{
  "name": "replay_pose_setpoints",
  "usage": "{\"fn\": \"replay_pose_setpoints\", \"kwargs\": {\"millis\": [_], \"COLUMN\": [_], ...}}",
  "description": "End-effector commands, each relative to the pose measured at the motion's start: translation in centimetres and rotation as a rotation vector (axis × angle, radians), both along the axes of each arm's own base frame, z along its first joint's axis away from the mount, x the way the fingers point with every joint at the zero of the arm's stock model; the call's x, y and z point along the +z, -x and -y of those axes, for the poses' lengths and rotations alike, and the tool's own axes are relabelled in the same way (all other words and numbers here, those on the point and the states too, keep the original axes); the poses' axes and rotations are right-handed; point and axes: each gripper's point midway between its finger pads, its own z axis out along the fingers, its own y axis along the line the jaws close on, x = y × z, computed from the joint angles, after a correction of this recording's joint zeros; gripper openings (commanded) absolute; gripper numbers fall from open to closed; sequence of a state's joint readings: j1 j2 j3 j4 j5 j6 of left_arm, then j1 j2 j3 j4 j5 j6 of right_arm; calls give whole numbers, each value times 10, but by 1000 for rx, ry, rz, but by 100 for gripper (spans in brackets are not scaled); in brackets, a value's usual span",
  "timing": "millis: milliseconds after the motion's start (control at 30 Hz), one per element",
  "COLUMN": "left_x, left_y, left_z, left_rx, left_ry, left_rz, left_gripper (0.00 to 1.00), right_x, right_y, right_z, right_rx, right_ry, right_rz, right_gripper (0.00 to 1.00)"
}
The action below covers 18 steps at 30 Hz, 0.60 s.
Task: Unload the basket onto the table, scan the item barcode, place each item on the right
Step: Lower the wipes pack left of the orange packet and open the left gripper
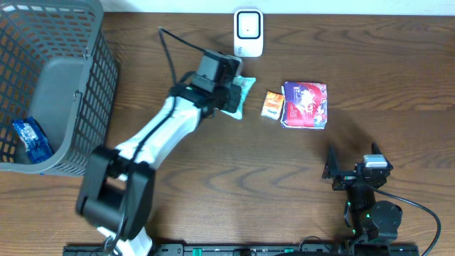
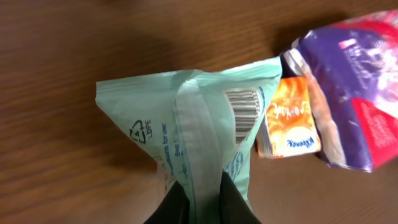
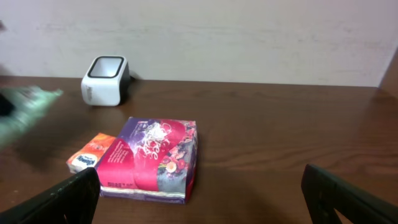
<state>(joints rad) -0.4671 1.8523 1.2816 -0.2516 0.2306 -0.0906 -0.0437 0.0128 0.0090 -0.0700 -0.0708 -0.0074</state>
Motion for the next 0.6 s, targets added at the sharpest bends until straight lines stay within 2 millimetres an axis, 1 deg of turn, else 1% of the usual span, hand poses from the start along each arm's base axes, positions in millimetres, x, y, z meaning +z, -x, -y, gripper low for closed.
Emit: {"fn": "replay_pose_setpoints", "kwargs": {"millis": [0,133,200,333,433,567], "left_x": [-17,-41,-53,-74,-81,-75], "left_y": [-13,-24,-25,-19,-9,-1], "left_z": [6,2,3,8,22,49], "left_rx": [95,198,218,286,260,203], "left_ry": [-10,-44,-41,-13,9,38], "left_rz": [6,11,-10,-79,-110,-84], "left_gripper": [8,7,7,7,7,8], "right_x": [-1,-1,-1,-1,-1,-1], "right_y": [0,0,0,0,0,0], "right_z": [1,1,1,1,1,1], "right_rx": [-4,-4,-4,-4,-4,-4], "right_ry": [-14,-14,-14,-14,-14,-14], "right_rz": [0,0,0,0,0,0], "right_gripper": [99,99,99,99,99,99]}}
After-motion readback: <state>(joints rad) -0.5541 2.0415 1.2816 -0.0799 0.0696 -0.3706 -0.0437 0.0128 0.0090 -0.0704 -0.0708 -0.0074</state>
